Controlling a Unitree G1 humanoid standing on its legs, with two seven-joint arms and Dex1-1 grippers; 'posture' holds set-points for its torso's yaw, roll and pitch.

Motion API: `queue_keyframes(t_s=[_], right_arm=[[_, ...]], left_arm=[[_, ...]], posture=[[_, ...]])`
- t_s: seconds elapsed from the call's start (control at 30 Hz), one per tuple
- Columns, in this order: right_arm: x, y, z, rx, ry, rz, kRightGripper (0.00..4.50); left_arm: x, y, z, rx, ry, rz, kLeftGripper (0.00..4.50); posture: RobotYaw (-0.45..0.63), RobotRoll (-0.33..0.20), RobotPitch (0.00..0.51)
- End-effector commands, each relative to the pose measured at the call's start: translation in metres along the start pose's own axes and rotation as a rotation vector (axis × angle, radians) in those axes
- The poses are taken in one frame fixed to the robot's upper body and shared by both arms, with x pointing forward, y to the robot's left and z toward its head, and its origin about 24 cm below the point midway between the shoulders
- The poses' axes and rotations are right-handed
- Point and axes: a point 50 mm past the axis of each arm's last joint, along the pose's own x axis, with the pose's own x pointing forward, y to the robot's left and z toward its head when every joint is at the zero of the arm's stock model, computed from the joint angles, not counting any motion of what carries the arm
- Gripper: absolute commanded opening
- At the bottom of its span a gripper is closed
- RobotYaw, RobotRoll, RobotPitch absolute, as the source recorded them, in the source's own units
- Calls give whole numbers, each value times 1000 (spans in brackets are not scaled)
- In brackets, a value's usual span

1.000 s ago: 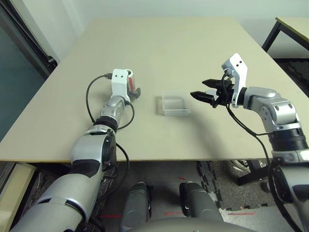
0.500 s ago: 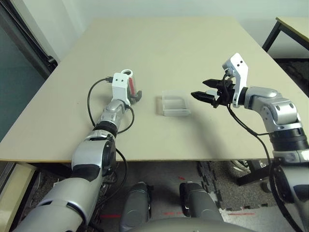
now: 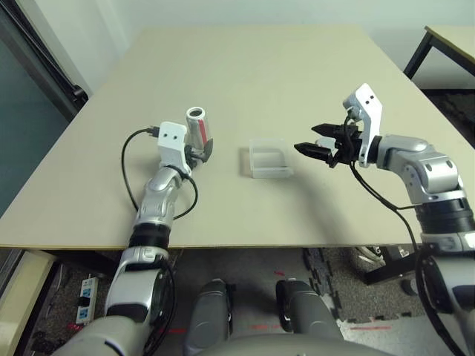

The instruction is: Pour the medicine from the bottle into the box.

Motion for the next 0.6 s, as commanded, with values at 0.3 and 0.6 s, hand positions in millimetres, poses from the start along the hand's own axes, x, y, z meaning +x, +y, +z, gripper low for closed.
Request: queue_keyframes(t_s=[0.3, 0.6], right_arm=[[-34, -40, 2, 66, -158, -420, 4500], [-79, -88, -34, 162, -215, -937, 4500]], left_arm=[[-48, 80, 33, 56, -99, 349, 4454], [-33, 128, 16, 64, -46, 422, 4454]], posture=[[54, 0, 102], [55, 0, 103]])
